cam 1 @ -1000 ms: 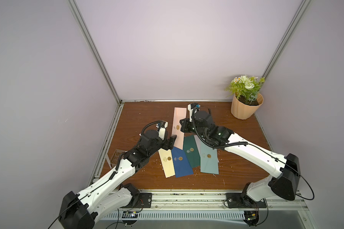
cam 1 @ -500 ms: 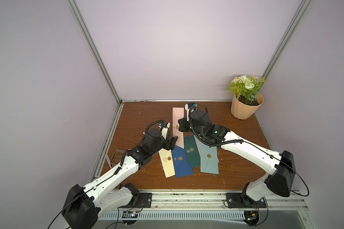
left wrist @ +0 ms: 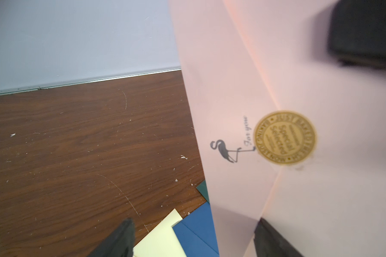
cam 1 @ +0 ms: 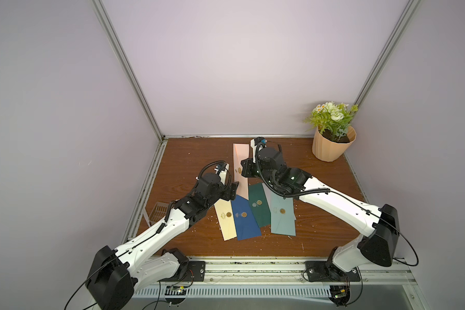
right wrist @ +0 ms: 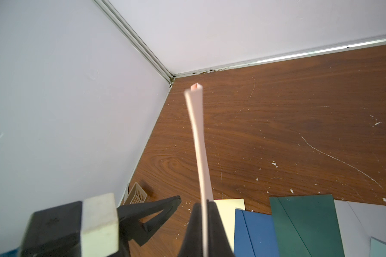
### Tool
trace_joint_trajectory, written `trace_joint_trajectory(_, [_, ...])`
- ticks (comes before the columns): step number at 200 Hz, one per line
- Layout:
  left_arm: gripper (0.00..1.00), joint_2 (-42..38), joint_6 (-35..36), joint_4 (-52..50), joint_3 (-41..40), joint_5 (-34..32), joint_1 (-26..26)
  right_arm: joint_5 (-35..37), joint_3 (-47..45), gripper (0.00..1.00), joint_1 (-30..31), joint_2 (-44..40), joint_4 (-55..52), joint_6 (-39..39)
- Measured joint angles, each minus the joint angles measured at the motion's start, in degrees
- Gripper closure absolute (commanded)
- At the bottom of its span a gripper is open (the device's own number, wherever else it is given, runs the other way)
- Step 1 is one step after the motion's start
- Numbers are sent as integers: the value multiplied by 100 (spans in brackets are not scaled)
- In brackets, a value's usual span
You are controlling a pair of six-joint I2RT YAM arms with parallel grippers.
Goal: Open the envelope
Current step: Open the envelope flap on the envelope.
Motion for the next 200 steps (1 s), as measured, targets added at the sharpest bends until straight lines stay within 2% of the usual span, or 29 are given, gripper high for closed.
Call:
trace_joint_trajectory(101, [15, 260, -101, -170, 295, -422, -17, 15, -2, 100, 31, 2, 20, 7])
trace_joint_trajectory(200, [16, 470, -122, -107, 354, -225, -17, 9, -2, 100, 48, 144, 96, 39])
